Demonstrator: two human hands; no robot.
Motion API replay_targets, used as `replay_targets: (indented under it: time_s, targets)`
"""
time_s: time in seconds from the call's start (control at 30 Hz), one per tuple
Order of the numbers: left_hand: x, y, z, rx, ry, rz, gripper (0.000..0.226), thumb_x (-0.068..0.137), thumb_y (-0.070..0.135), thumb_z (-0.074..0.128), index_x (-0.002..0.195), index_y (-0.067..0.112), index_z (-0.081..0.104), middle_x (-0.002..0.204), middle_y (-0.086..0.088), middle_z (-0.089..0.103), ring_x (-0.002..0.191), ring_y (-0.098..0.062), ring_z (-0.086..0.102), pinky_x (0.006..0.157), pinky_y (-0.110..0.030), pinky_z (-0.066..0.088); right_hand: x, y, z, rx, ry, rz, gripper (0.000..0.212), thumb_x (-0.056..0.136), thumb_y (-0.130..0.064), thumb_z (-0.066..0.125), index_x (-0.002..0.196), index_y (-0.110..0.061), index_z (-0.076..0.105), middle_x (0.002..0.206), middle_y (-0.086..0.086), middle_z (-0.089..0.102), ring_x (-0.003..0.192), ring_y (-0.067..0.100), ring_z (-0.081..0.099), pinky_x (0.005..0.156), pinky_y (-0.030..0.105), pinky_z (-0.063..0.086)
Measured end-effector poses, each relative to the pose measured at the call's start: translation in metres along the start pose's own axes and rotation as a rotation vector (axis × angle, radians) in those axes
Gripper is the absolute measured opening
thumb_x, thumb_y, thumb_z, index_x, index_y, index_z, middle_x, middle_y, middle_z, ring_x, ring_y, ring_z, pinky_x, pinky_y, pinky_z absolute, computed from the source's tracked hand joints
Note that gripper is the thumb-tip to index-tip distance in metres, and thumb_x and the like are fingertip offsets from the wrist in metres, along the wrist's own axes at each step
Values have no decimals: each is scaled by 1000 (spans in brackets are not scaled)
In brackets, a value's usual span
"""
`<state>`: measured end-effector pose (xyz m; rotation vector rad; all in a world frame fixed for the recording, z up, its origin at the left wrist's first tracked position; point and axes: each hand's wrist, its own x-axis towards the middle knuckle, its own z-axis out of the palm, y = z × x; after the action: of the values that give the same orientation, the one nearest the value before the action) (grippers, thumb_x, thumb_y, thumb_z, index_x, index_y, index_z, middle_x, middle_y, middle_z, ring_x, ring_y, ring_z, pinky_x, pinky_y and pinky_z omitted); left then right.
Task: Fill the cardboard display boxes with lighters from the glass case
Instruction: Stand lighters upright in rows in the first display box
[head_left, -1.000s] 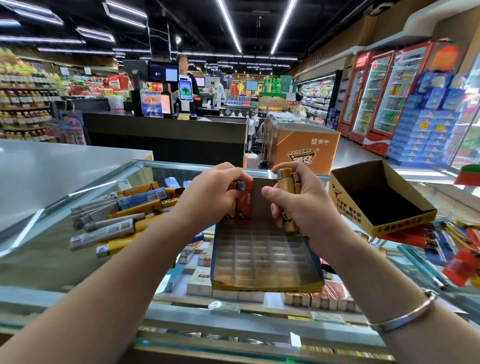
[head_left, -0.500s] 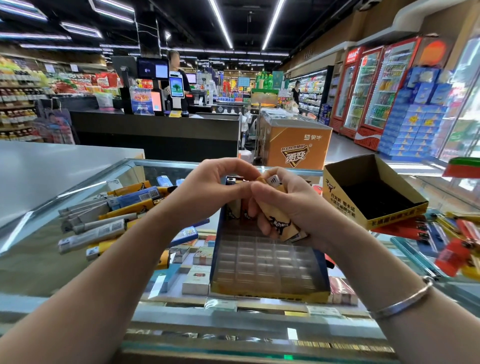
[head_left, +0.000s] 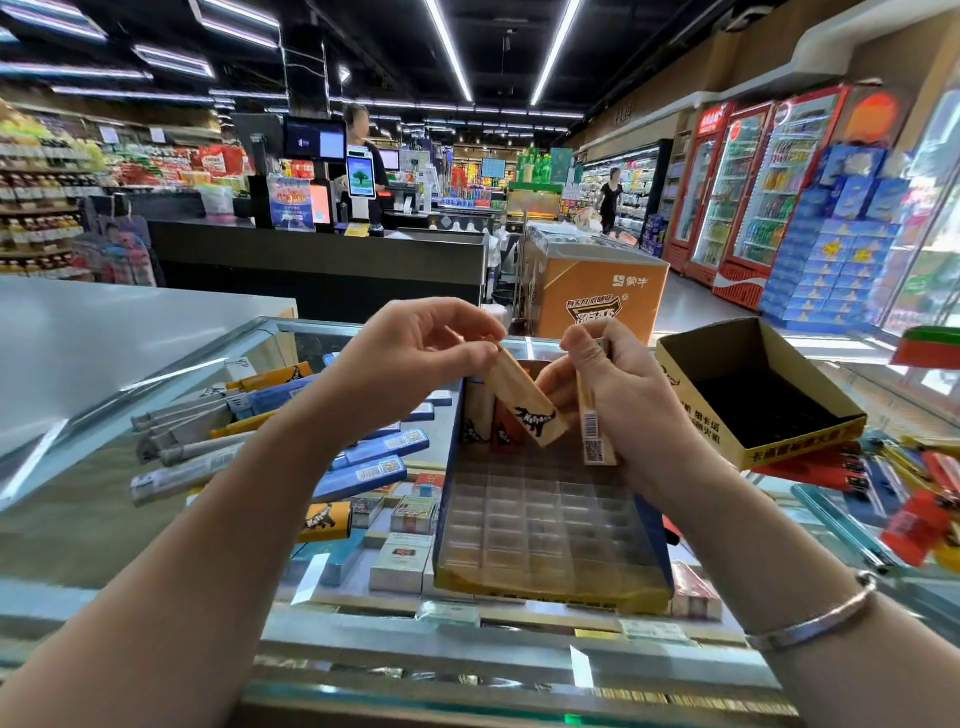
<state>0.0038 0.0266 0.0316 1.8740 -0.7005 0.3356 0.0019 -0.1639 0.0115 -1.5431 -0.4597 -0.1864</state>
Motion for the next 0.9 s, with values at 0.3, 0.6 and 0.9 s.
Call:
replay_targets:
  time_s: [0.3,0.6,0.9]
  targets:
    - [-2,1,-2,130,-78,-2,23,75,14,71,89,31,66,74,13,67,68,-6,63,63,-20,55,0,9,3,-204,-84,-70,11,95,-29,44,91,-21,49,76,11,67,71,27,67,63,38,59]
    - [-2,-6,-3,430,-119,41,25,78,16,71,95,33,64,84,4,63,75,-12,60,72,-34,55,2,10,3,-217,-12,-186,10,96,-27,45,87,-23,49,70,7,66,61,19,64,56,27,55]
    - [-1,-5,0,611,-52,235,19,82,12,66,100,18,72,86,16,54,75,-13,60,69,-34,52,1,7,3,-234,-6,-173,9,95,-27,45,89,-22,49,70,6,66,60,17,64,55,27,55]
